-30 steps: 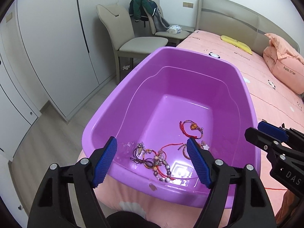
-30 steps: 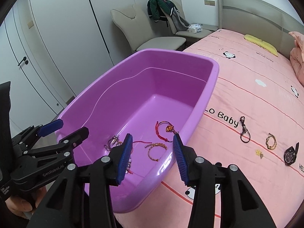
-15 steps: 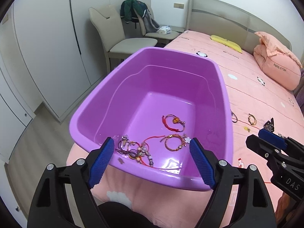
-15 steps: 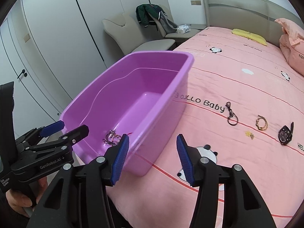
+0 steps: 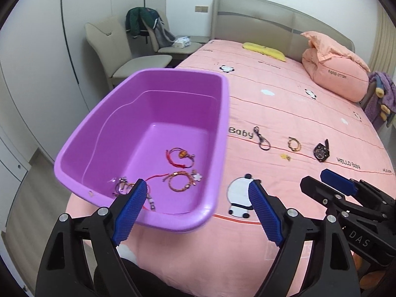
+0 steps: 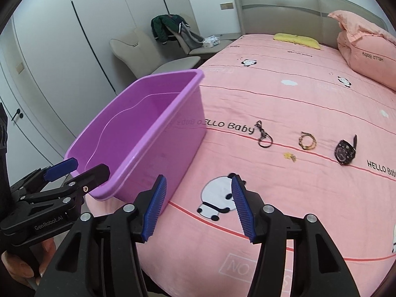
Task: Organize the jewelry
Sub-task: 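Withdraw both tools from the tub back over the bedsheet, then grasp the black wristwatch with the right tool while the left tool grasps the yellow flower charm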
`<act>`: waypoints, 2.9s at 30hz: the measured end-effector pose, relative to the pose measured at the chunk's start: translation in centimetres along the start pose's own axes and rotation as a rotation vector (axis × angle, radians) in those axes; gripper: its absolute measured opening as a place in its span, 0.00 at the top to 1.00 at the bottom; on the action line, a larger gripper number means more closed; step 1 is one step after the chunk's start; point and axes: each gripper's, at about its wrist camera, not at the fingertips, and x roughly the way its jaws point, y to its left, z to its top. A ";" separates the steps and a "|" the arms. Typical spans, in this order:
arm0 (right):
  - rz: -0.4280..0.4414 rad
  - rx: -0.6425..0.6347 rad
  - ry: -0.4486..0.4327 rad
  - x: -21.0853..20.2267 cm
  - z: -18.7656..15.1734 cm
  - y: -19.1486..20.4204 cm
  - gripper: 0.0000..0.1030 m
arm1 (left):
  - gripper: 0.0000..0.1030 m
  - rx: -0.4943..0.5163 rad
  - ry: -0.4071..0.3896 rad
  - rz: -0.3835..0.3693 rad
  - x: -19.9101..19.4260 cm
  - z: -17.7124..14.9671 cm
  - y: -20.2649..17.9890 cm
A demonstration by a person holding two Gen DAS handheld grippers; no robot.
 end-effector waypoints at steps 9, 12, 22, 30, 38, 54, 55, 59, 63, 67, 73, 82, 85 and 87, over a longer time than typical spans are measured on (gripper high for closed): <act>-0.041 0.085 -0.014 -2.6 -2.4 -4.3 0.48 | 0.19 0.052 -0.001 -0.056 -0.6 -0.8 -4.7; -0.059 0.109 -0.028 -3.4 -3.3 -5.5 0.46 | 0.17 0.059 0.010 -0.075 -0.5 -1.2 -5.9; -0.109 0.193 -0.057 -4.7 -6.8 -10.2 0.42 | 0.12 0.051 0.053 -0.132 1.4 -3.6 -9.3; -0.171 0.237 -0.076 -4.7 -8.7 -13.7 0.42 | 0.12 0.058 0.077 -0.133 4.4 -4.7 -10.9; -0.232 0.261 -0.075 -3.3 -8.7 -18.2 0.41 | 0.12 0.068 0.070 -0.118 8.4 -3.8 -13.4; -0.285 0.284 -0.037 4.3 -5.2 -27.9 0.36 | 0.12 0.082 0.117 -0.075 19.5 -1.4 -19.4; -0.287 0.283 -0.037 5.0 -4.9 -28.5 0.35 | 0.12 0.084 0.115 -0.073 20.1 -1.3 -19.7; -0.292 0.290 -0.031 7.1 -4.2 -30.6 0.30 | 0.12 0.087 0.105 -0.069 22.6 -0.6 -21.2; -0.288 0.302 -0.020 9.4 -3.2 -32.8 0.29 | 0.11 0.087 0.097 -0.066 24.6 -0.3 -22.3; -0.297 0.308 -0.014 11.2 -2.2 -34.4 0.29 | 0.11 0.097 0.098 -0.055 26.5 -0.2 -23.6; -0.291 0.293 0.004 13.4 -0.9 -35.9 0.29 | 0.11 0.102 0.092 -0.032 28.3 -0.3 -24.4; -0.301 0.291 0.015 15.2 0.3 -36.8 0.27 | 0.11 0.097 0.092 -0.010 29.9 -0.1 -25.1; -0.314 0.280 0.027 15.9 0.9 -37.1 0.27 | 0.11 0.106 0.092 -0.013 30.2 -0.1 -25.4; -0.321 0.274 0.035 16.4 1.4 -37.3 0.27 | 0.11 0.102 0.096 -0.018 30.4 0.1 -25.3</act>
